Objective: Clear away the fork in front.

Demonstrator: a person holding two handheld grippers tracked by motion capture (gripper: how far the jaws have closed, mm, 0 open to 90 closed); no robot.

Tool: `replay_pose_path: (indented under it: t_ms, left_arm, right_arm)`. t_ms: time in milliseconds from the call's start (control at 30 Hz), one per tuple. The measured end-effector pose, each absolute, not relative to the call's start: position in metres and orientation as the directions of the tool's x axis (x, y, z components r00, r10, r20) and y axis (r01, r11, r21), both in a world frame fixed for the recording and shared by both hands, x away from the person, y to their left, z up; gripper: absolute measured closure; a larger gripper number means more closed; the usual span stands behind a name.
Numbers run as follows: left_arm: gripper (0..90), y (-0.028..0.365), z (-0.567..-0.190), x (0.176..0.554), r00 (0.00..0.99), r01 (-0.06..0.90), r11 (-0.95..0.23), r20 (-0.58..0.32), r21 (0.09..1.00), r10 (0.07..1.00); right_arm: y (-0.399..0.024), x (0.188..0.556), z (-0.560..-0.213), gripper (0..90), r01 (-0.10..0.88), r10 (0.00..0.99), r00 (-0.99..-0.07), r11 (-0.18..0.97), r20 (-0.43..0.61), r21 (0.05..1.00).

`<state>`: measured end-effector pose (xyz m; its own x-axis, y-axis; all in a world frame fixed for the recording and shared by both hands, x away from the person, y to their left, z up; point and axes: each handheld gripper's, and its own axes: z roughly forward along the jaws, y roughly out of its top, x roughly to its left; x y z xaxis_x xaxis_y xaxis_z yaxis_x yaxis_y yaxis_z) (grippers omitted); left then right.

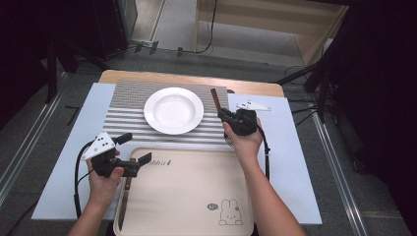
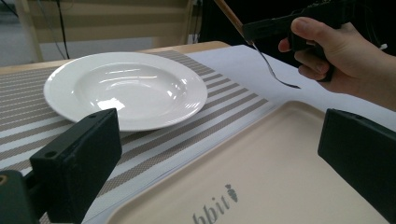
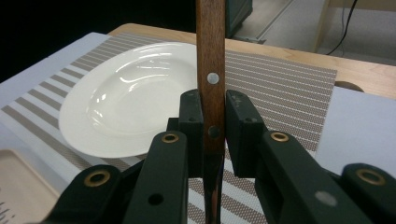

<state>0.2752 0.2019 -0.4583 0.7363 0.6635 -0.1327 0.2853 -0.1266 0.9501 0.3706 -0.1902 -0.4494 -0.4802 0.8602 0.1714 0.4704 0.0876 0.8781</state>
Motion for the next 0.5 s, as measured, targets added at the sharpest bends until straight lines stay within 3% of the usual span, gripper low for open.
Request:
replay_pose_path:
  t_ms: [500]
  left_arm:
    - [0.0, 0.163, -0.439, 0.286, 0.782, 0.251, -0.167, -0.098, 0.954, 0.616]
  right_arm:
    - [-0.194, 0.332, -0.451, 76.5, 0.415, 0.832, -0.526, 0.070, 0.177, 0.907]
